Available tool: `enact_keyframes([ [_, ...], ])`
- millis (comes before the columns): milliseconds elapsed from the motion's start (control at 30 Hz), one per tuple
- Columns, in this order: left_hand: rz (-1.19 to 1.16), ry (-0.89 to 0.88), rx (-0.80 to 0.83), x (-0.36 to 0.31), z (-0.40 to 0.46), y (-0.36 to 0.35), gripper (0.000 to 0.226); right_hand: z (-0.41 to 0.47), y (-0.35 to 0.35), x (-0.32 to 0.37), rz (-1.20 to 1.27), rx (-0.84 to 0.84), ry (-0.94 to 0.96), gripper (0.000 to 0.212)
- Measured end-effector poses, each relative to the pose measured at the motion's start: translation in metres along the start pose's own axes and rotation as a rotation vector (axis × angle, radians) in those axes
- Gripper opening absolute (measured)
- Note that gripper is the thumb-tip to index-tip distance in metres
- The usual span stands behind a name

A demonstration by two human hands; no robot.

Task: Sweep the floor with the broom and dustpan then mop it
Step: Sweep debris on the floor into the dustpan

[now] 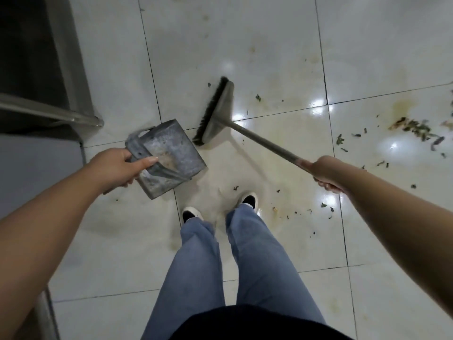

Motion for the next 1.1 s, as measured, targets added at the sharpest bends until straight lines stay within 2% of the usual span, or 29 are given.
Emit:
enact_keyframes([
  [67, 0.043, 0.003, 0.0, -0.006, -0.004, -0.002, 0.049, 0.007, -0.015, 0.025, -0.035, -0.009, 0.098, 0.061],
  [200, 0.139, -0.002, 0.038, -0.006, -0.013, -0.005, 0.045, 0.022, -0.031, 0.061, -0.181, -0.03, 0.201, 0.035],
  [233, 0.148, -0.002, 0.05, -0.002, -0.015, -0.006, 0.044, 0.025, -0.029, 0.06, -0.167, -0.03, 0.179, 0.035],
  [333, 0.162, 0.008, 0.046, 0.013, -0.022, -0.008, 0.045, 0.031, -0.016, 0.037, -0.235, -0.071, 0.077, 0.059],
  [467, 0.136, 0.0, 0.022, 0.031, -0.026, -0.016, 0.046, 0.013, -0.01, 0.001, -0.341, -0.25, 0.025, 0.054],
  [567, 0.105, -0.014, 0.028, 0.05, -0.026, -0.028, 0.049, -0.007, -0.044, -0.016, -0.293, -0.232, 0.031, 0.049],
  [667, 0.1, -0.052, 0.008, 0.073, -0.028, -0.036, 0.054, -0.025, -0.093, -0.035, -0.007, -0.096, -0.002, 0.052],
  [767, 0.124, -0.11, 0.0, 0.1, -0.036, -0.042, 0.056, -0.05, -0.15, -0.047, 0.289, 0.172, 0.081, 0.035],
  [833, 0.098, -0.154, 0.003, 0.117, -0.043, -0.045, 0.056, -0.068, -0.191, -0.051, 0.452, 0.293, 0.163, 0.024],
  [967, 0.012, -0.199, 0.039, 0.155, -0.055, -0.051, 0.055, -0.093, -0.286, -0.059, 0.613, 0.257, 0.189, 0.025],
  [1100, 0.047, -0.192, 0.061, 0.191, -0.065, -0.065, 0.057, -0.118, -0.374, -0.061, 1.097, 0.337, 0.164, 0.018],
])
Point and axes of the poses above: each hand's wrist, its own z-axis towards the middle knuckle, its own y-axis out of the back of the hand, x = y × z, the point moved 3 cm from there along z, towards the middle knuckle, and after that the axes turned 11 degrees about x, right-handed, at the moved point
